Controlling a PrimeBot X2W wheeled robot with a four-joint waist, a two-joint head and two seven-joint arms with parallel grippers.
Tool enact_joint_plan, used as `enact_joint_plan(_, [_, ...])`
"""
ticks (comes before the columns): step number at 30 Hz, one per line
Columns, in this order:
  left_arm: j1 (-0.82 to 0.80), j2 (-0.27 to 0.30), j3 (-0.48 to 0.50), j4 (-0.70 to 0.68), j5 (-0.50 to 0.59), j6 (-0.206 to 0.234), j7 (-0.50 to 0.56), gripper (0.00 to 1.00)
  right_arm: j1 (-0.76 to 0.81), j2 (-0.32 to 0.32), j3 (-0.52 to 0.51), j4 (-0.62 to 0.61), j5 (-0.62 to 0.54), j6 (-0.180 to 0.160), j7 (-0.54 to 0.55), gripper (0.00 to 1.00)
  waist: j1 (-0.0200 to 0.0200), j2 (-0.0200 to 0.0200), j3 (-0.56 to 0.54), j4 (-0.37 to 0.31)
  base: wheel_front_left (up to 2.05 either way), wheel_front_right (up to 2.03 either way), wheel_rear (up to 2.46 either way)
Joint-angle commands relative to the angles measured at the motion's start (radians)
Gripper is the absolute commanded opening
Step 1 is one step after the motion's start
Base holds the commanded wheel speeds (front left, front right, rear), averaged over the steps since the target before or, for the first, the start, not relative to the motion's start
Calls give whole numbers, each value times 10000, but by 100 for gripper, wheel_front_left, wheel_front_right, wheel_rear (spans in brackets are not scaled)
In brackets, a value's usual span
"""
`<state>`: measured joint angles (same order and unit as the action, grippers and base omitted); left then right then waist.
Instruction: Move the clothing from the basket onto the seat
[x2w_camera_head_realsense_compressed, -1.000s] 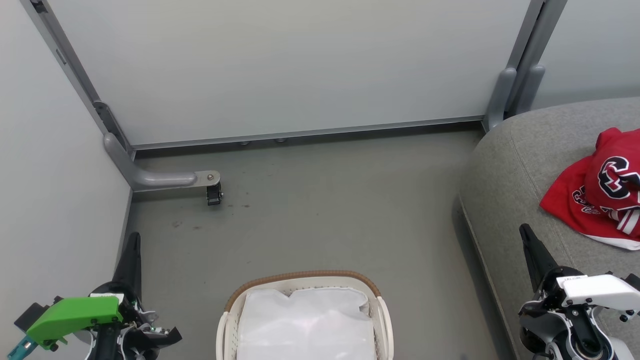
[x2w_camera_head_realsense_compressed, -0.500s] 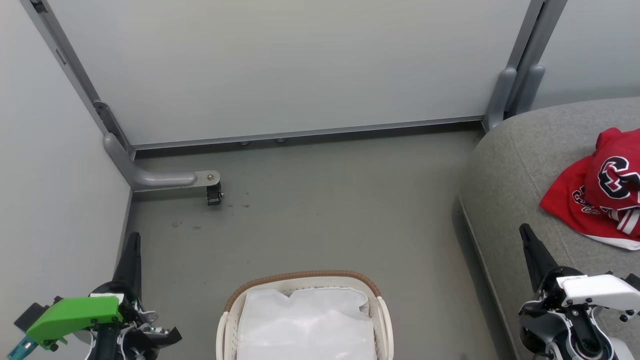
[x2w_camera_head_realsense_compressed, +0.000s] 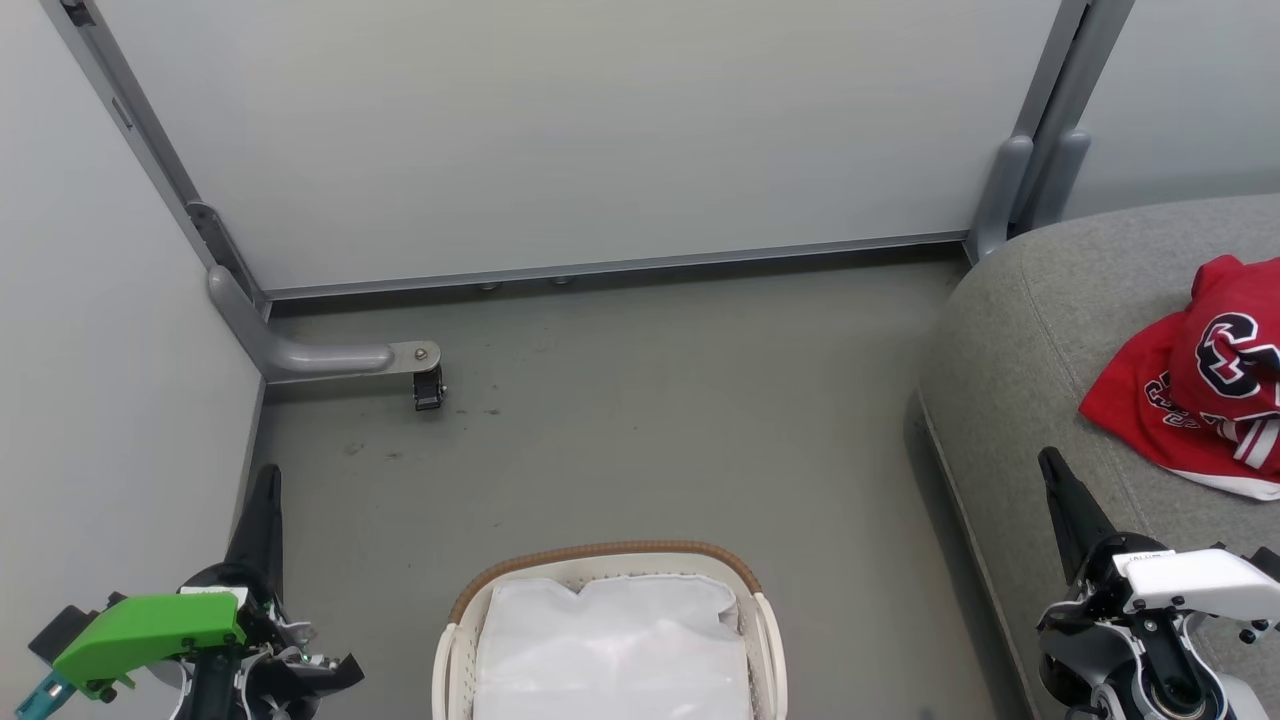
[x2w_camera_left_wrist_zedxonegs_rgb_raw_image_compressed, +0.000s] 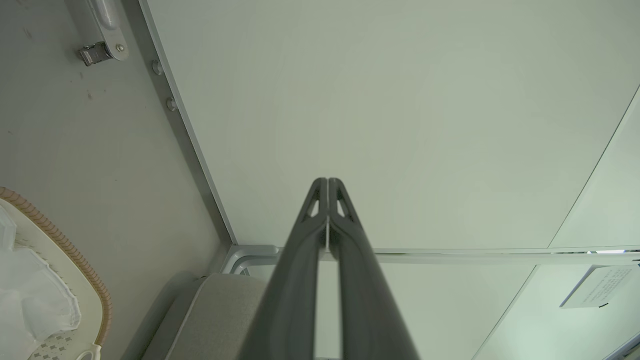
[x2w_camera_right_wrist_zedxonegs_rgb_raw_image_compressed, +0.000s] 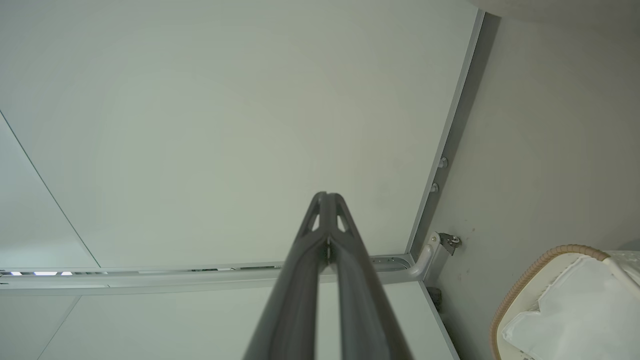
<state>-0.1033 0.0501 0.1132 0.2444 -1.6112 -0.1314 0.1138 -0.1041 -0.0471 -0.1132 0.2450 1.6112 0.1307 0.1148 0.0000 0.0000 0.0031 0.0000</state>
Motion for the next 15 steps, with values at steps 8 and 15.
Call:
enact_joint_plan(8, [-113, 0, 22, -7, -33, 14, 40, 0, -80, -60, -17, -26, 36, 0, 22, 0, 0, 0, 0, 0, 0, 0, 0])
enact_joint_plan(15, [-113, 0, 22, -7, -34, 14, 40, 0, -80, -60, -17, -26, 36, 0, 22, 0, 0, 0, 0, 0, 0, 0, 0])
